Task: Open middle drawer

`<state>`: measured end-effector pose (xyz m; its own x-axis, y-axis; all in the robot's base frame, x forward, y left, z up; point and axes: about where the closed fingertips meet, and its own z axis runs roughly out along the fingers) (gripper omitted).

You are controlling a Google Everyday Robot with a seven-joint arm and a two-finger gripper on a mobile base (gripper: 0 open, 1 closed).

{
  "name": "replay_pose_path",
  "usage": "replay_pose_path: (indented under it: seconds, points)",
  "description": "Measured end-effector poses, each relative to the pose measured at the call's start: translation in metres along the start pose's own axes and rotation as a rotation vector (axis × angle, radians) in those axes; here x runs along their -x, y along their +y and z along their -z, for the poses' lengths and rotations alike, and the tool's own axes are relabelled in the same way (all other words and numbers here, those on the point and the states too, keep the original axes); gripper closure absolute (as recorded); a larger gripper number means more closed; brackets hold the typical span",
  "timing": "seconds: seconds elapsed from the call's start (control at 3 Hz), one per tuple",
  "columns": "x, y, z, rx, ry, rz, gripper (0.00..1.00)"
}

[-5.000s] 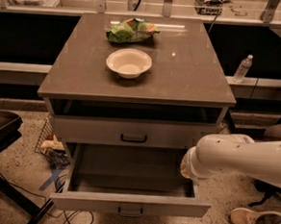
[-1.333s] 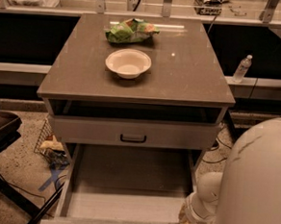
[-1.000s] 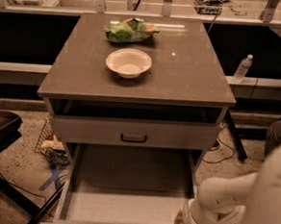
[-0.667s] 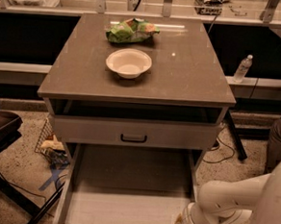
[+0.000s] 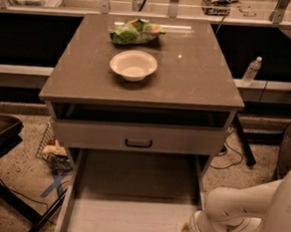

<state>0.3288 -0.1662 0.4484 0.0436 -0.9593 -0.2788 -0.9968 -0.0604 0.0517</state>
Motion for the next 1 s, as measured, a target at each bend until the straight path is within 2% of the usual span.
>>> replay_pose_path:
  seconds: [0.33, 0.67, 1.0]
  points:
    - [0.0002, 0.0004, 0.0, 0.001, 0.0, 0.001, 0.08]
    - [0.0001, 0.0003, 0.0, 0.001, 0.0, 0.001, 0.0]
    - [0.0001, 0.0003, 0.0, 0.001, 0.0, 0.001, 0.0]
